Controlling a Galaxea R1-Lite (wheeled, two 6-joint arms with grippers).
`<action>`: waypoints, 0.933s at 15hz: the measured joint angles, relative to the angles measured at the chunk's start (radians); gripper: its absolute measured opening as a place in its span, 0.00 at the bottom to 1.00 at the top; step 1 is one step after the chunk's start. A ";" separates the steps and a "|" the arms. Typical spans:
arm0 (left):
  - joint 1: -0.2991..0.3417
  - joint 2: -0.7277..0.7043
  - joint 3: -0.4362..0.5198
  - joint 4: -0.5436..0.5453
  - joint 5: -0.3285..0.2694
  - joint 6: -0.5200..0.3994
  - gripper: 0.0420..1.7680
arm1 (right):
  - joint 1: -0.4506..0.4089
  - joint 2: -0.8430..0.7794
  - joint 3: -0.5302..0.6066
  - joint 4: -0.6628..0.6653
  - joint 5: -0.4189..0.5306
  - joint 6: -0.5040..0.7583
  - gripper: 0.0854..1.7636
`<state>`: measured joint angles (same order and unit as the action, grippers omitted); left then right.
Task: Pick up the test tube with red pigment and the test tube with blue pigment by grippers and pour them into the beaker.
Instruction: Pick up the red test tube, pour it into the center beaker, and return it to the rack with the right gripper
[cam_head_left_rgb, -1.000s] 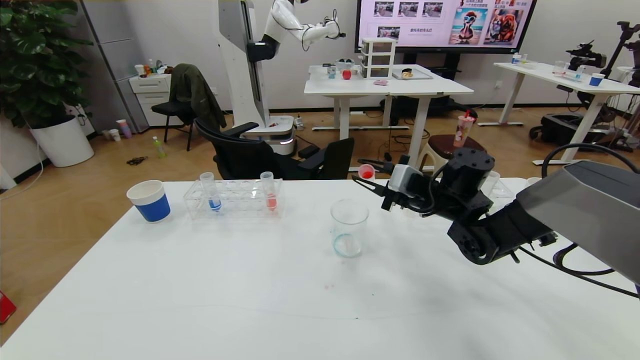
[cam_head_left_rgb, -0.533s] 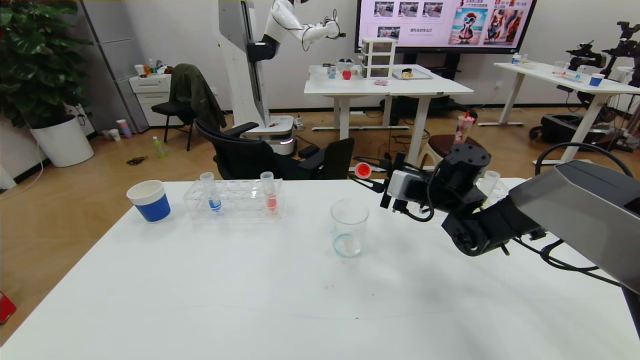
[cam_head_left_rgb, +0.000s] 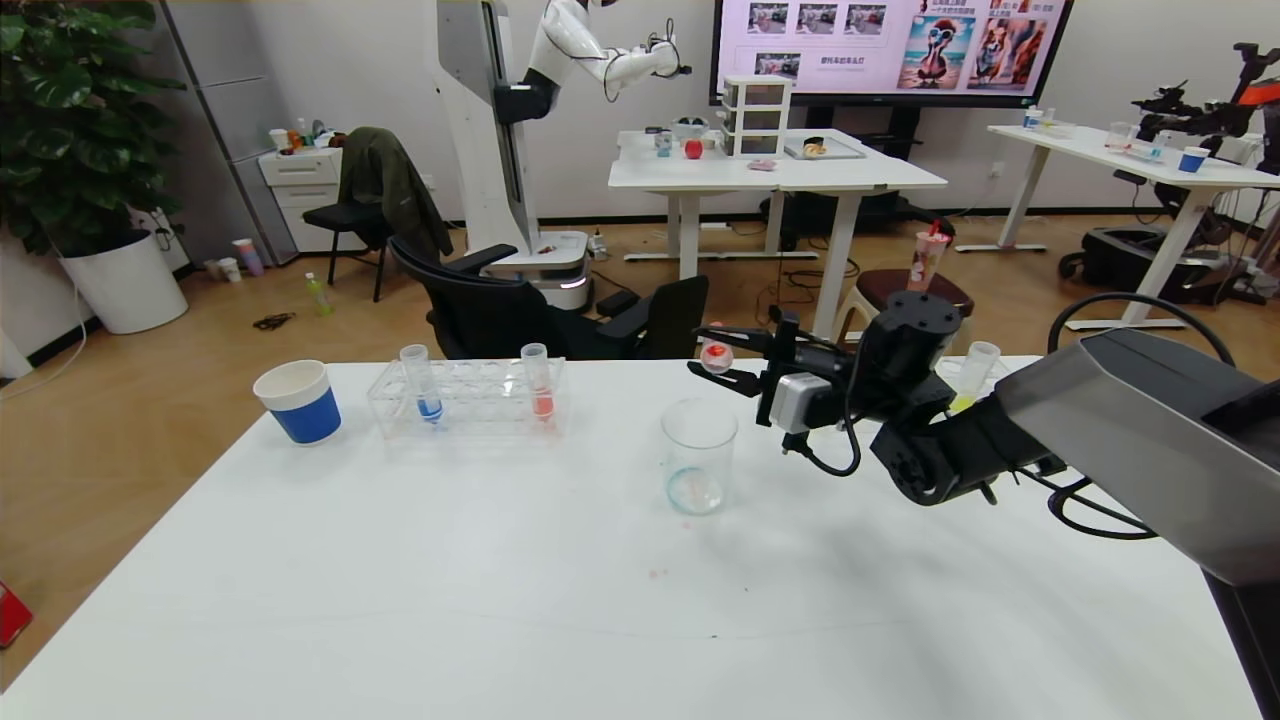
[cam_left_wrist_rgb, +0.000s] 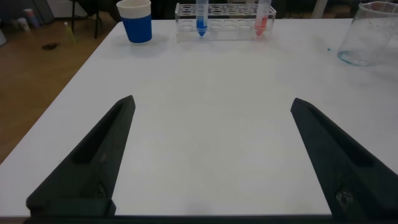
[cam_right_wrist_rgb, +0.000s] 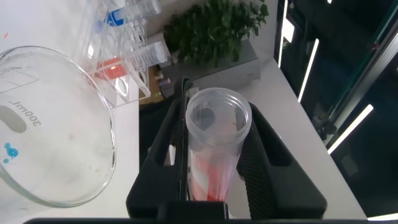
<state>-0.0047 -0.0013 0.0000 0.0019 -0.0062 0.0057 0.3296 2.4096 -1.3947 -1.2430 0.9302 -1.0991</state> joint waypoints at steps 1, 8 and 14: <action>0.000 0.000 0.000 0.000 0.000 0.000 0.99 | 0.000 0.007 -0.022 0.007 0.008 -0.019 0.26; 0.000 0.000 0.000 0.000 0.000 0.000 0.99 | 0.000 0.041 -0.111 0.013 0.023 -0.096 0.26; 0.000 0.000 0.000 0.000 0.000 0.000 0.99 | -0.004 0.063 -0.173 0.018 0.053 -0.170 0.26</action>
<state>-0.0047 -0.0013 0.0000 0.0023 -0.0057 0.0062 0.3251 2.4721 -1.5672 -1.2251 0.9828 -1.2689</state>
